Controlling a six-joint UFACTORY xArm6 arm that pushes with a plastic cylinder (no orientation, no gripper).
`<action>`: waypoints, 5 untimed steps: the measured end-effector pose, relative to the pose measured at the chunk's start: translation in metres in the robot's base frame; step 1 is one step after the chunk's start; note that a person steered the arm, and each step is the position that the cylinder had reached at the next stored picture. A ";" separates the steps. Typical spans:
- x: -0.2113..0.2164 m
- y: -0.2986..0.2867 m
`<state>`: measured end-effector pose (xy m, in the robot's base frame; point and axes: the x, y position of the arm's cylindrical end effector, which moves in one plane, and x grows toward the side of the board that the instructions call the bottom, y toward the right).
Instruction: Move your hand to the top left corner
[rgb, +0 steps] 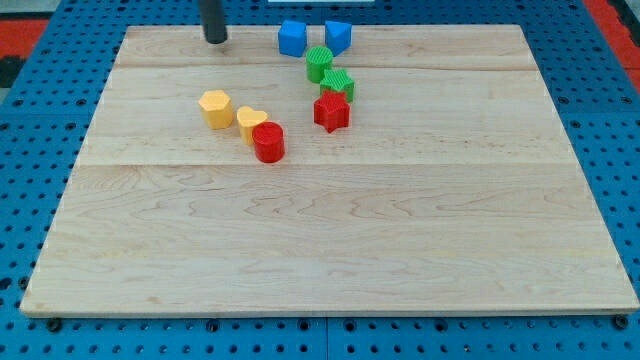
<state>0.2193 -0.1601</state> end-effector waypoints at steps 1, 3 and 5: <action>0.001 -0.020; 0.001 -0.028; 0.001 -0.033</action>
<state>0.2200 -0.1927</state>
